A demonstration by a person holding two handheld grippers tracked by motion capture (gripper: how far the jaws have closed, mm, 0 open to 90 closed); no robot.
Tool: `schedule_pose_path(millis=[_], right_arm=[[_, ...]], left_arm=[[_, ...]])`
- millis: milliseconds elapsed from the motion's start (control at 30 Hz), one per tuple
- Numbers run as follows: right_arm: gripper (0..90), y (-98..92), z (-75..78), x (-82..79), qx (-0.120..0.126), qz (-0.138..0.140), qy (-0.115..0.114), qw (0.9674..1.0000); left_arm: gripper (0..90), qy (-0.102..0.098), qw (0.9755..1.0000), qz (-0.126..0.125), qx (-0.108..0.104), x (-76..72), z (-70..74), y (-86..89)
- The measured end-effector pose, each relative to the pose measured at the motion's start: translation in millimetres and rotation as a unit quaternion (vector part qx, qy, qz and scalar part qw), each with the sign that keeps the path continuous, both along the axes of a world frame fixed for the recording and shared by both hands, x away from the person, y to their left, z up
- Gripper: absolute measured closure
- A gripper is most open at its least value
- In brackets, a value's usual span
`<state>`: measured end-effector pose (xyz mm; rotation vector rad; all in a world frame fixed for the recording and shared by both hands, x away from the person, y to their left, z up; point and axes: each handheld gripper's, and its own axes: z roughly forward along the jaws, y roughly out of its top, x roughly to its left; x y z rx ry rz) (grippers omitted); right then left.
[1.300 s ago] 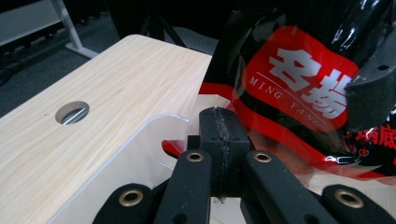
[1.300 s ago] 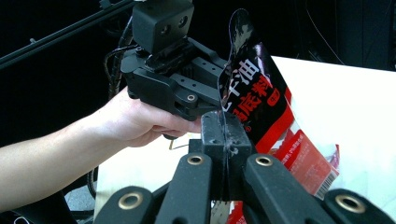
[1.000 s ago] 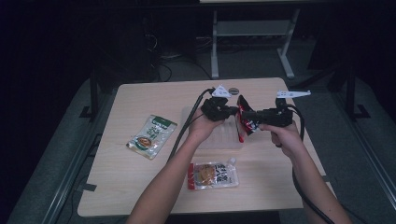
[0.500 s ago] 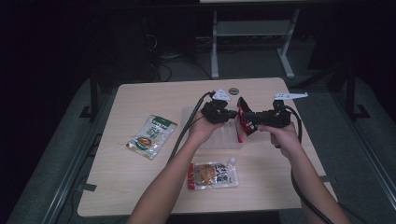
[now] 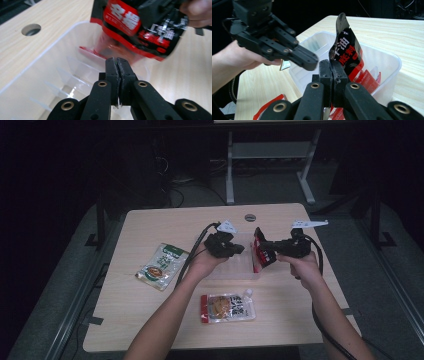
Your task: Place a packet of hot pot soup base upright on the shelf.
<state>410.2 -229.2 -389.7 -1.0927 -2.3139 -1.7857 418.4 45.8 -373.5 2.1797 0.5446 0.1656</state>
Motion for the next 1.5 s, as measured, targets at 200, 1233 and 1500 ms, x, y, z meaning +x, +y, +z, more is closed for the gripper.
schedule_pose_path(millis=[200, 1233, 1500], right_arm=[[84.2, 1.3, -2.1, -0.1, -0.016, -0.006, 0.003, 0.9998], [26.9, -16.4, 14.8, -35.4, -0.120, -0.037, -0.027, 0.9918], [24.4, -27.4, 6.8, -55.6, -0.147, -0.047, -0.026, 0.9877]], left_arm=[[86.7, 0.012, 0.9999, -0.006, 0.005, -5.6, 1.2, 12.8], [49.6, 0.047, 0.9988, -0.009, 0.012, -58.7, -2.9, 102.0], [44.5, 0.051, 0.9982, -0.007, 0.032, -78.9, -17.4, 124.4]])
